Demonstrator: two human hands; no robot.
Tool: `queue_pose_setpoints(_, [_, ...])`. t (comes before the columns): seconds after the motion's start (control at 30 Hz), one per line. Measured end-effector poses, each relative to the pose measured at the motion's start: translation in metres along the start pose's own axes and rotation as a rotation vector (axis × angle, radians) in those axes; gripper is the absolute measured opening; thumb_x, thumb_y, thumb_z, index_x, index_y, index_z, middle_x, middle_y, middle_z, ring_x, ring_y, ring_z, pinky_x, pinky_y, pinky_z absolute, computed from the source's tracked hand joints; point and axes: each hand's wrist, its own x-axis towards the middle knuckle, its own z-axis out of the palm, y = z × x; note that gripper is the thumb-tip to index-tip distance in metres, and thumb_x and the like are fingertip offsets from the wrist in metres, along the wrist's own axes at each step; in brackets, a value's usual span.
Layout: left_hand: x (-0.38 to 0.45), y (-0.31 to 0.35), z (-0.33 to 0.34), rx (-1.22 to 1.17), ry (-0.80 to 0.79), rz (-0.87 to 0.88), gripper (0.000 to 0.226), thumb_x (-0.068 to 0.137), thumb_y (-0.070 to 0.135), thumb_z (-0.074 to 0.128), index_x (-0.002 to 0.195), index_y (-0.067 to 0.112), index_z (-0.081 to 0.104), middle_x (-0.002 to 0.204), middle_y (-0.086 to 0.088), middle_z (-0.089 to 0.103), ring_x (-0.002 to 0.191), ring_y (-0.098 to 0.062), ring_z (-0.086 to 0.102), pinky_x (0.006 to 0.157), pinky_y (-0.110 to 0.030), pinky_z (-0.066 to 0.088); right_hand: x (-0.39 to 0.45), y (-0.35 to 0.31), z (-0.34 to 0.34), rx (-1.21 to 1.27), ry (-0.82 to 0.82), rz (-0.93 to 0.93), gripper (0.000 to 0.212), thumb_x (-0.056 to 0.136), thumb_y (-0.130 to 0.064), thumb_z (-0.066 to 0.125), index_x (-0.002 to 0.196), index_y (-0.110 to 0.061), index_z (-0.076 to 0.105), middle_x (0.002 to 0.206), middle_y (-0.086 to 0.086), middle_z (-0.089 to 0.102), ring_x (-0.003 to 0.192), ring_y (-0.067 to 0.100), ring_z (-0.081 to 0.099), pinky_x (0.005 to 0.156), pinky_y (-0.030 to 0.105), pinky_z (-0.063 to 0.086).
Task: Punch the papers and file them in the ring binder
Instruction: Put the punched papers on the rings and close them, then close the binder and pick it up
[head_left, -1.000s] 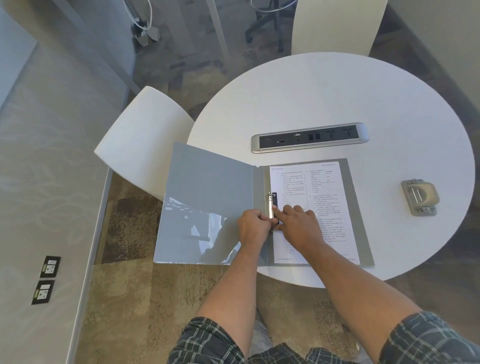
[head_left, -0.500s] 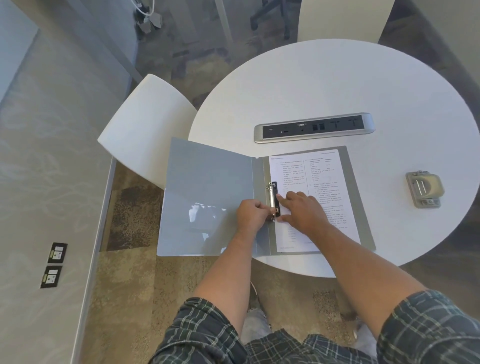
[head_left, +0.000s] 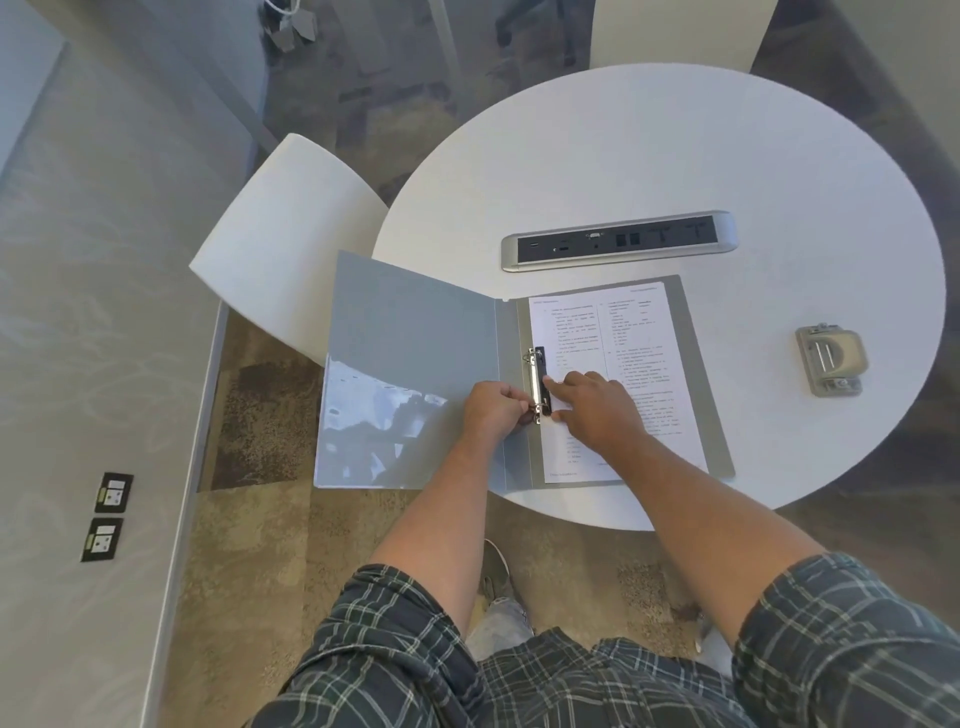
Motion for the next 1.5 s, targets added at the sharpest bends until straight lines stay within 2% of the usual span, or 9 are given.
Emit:
queue_pose_setpoints(0.3, [-0.030, 0.034, -0.008, 0.309, 0.150, 0.254, 0.011, 0.089, 0.020, 0.067, 0.083, 0.014, 0.074, 0.086, -0.002, 0.075, 0.084, -0.022, 0.070, 0.077, -0.032, 0.057, -0.019, 0.004, -0.007, -0.134, -0.094, -0.089, 0.060, 0.106, -0.034, 0.050, 0.162, -0.034, 0.028, 0.165, -0.008, 0.039, 0.141, 0.022, 0.048, 0.104, 0.044, 0.046])
queue_pose_setpoints(0.43, [-0.037, 0.060, -0.030, 0.476, 0.355, 0.386, 0.015, 0.094, 0.023, 0.063, 0.103, 0.017, 0.073, 0.113, -0.004, 0.068, 0.101, -0.025, 0.066, 0.086, -0.035, 0.053, -0.020, 0.005, -0.013, -0.129, -0.149, -0.104, 0.062, 0.106, -0.031, 0.049, 0.163, -0.037, 0.024, 0.168, -0.014, 0.030, 0.143, 0.020, 0.049, 0.105, 0.042, 0.048])
queue_pose_setpoints(0.57, [-0.032, 0.072, -0.059, 0.691, 0.527, 0.377, 0.042, 0.095, 0.032, 0.064, 0.132, 0.014, 0.060, 0.139, -0.013, 0.055, 0.124, -0.033, 0.056, 0.103, -0.041, 0.044, -0.019, 0.006, -0.020, -0.083, -0.192, -0.080, 0.063, 0.104, -0.029, 0.049, 0.162, -0.041, 0.026, 0.168, -0.019, 0.028, 0.138, 0.018, 0.054, 0.108, 0.042, 0.047])
queue_pose_setpoints(0.67, [-0.031, 0.077, -0.081, 0.825, 0.672, 0.289, 0.068, 0.087, 0.034, 0.071, 0.146, 0.013, 0.044, 0.163, -0.028, 0.022, 0.153, -0.044, 0.020, 0.120, -0.049, 0.024, -0.018, 0.005, -0.021, -0.068, -0.228, -0.066, 0.065, 0.104, -0.029, 0.049, 0.162, -0.043, 0.024, 0.168, -0.021, 0.026, 0.139, 0.018, 0.054, 0.110, 0.042, 0.045])
queue_pose_setpoints(0.83, [-0.035, 0.086, -0.124, 0.878, 0.752, 0.080, 0.108, 0.079, 0.047, 0.076, 0.163, 0.023, 0.013, 0.164, -0.038, -0.014, 0.154, -0.053, -0.005, 0.122, -0.063, 0.011, -0.019, 0.004, -0.021, -0.062, -0.237, -0.060, 0.066, 0.104, -0.028, 0.049, 0.163, -0.042, 0.022, 0.169, -0.021, 0.024, 0.139, 0.017, 0.054, 0.109, 0.042, 0.047])
queue_pose_setpoints(0.93, [-0.037, 0.090, -0.147, 0.787, 0.599, -0.089, 0.108, 0.085, 0.048, 0.068, 0.164, 0.019, 0.001, 0.161, -0.043, 0.008, 0.151, -0.055, 0.018, 0.119, -0.068, 0.010, -0.021, 0.004, -0.021, -0.050, -0.240, -0.059, 0.067, 0.103, -0.026, 0.049, 0.163, -0.041, 0.022, 0.169, -0.021, 0.023, 0.139, 0.017, 0.053, 0.107, 0.041, 0.048])
queue_pose_setpoints(1.07, [-0.043, 0.091, -0.156, 0.687, 0.595, -0.042, 0.093, 0.088, 0.045, 0.065, 0.159, 0.011, 0.016, 0.134, -0.019, 0.061, 0.127, -0.044, 0.056, 0.114, -0.061, 0.025, -0.022, 0.004, -0.024, -0.006, -0.260, -0.060, 0.069, 0.103, -0.026, 0.051, 0.163, -0.041, 0.021, 0.169, -0.020, 0.022, 0.140, 0.017, 0.051, 0.109, 0.041, 0.047])
queue_pose_setpoints(1.23, [-0.064, 0.116, -0.151, 0.594, 0.572, 0.112, 0.052, 0.091, 0.047, 0.063, 0.127, 0.010, 0.058, 0.122, -0.011, 0.066, 0.108, -0.035, 0.063, 0.088, -0.042, 0.043, -0.022, 0.005, -0.028, 0.339, -0.280, 0.047, 0.072, 0.101, -0.045, 0.061, 0.163, -0.038, 0.024, 0.166, -0.004, 0.036, 0.147, 0.024, 0.045, 0.121, 0.045, 0.032])
queue_pose_setpoints(1.5, [-0.097, 0.151, -0.099, 0.388, 0.098, 0.292, 0.076, 0.080, 0.083, 0.055, 0.094, 0.009, 0.068, 0.079, -0.004, 0.080, 0.061, -0.017, 0.078, 0.067, -0.030, 0.051, -0.036, 0.027, -0.067, 1.154, -0.202, 0.194, 0.074, 0.076, -0.079, 0.070, 0.139, -0.041, 0.062, 0.138, -0.008, 0.068, 0.114, 0.005, 0.068, 0.102, 0.040, 0.048])
